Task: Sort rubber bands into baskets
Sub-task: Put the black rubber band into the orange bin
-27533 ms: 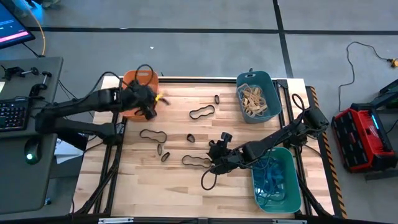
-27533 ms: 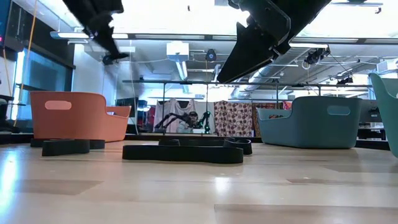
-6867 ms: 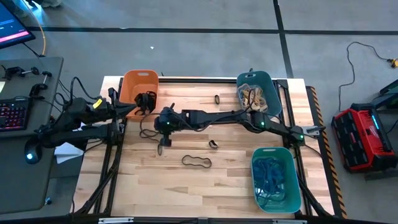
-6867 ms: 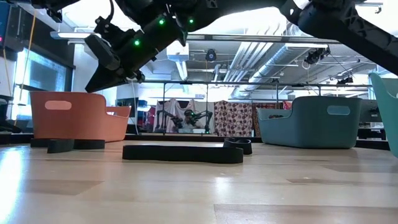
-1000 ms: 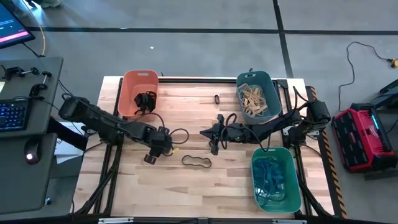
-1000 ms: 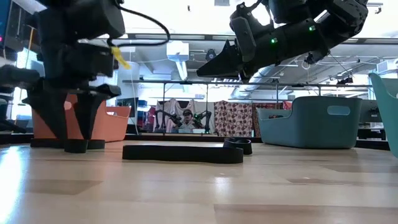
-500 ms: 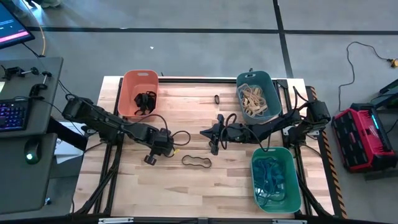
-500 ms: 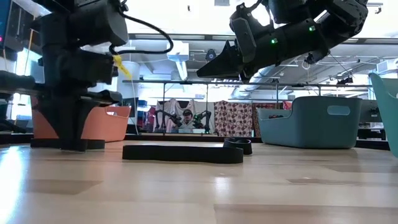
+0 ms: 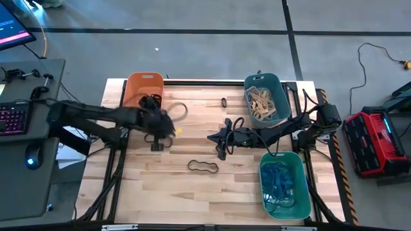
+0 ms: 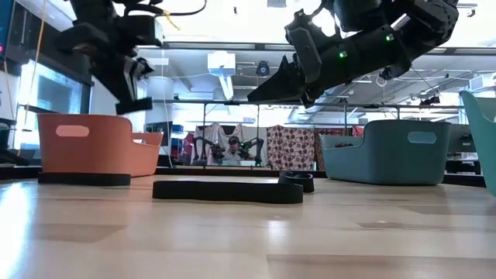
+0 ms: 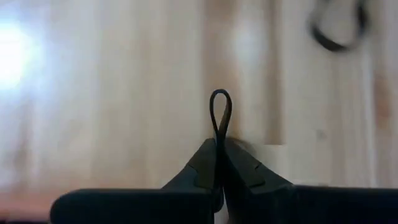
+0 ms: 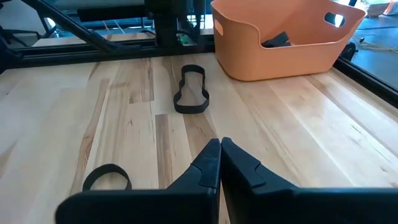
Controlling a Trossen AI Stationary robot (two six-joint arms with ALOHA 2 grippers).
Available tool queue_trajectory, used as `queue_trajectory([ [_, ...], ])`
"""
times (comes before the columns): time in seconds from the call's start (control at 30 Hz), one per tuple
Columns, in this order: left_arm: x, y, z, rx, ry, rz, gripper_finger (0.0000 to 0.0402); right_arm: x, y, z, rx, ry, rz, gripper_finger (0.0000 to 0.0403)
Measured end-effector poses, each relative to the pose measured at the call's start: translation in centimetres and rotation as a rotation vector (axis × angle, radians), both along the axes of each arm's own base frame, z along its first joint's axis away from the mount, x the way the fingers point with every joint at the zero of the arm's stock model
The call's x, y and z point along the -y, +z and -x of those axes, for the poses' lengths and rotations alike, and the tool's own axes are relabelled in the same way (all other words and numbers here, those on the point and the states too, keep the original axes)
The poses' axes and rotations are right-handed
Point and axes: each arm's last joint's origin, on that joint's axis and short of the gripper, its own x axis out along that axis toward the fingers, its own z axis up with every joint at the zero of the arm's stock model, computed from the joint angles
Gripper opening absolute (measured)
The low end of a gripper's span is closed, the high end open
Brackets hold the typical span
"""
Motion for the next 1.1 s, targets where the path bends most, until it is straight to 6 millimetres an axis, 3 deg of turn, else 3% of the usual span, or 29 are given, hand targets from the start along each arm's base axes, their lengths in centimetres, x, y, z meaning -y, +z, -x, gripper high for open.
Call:
queue_trajectory([
  [0.23,-4.3,3.3,4.0,0.158,0.307,-0.008,0.0002,0.0,0.0,0.0,0.0,0.001,0.0,0.0],
  [0.37,-6.5,4.0,6.4,0.174,0.479,-0.022,0.0001,0.0,0.0,0.0,0.0,0.0,0.0,0.0],
  [0.53,-8.9,3.5,8.4,0.069,0.636,-0.03,0.0001,0.0,0.0,0.0,0.0,0.001,0.003,0.0],
  [0.8,-13.0,1.8,10.0,-0.113,0.763,-0.04,0.0001,0.0,0.0,0.0,0.0,0.004,-0.002,0.0],
  [1.1,-16.3,-0.3,9.6,-0.178,0.899,0.002,0.0001,0.0,0.0,0.0,-0.006,0.01,0.008,0.0],
])
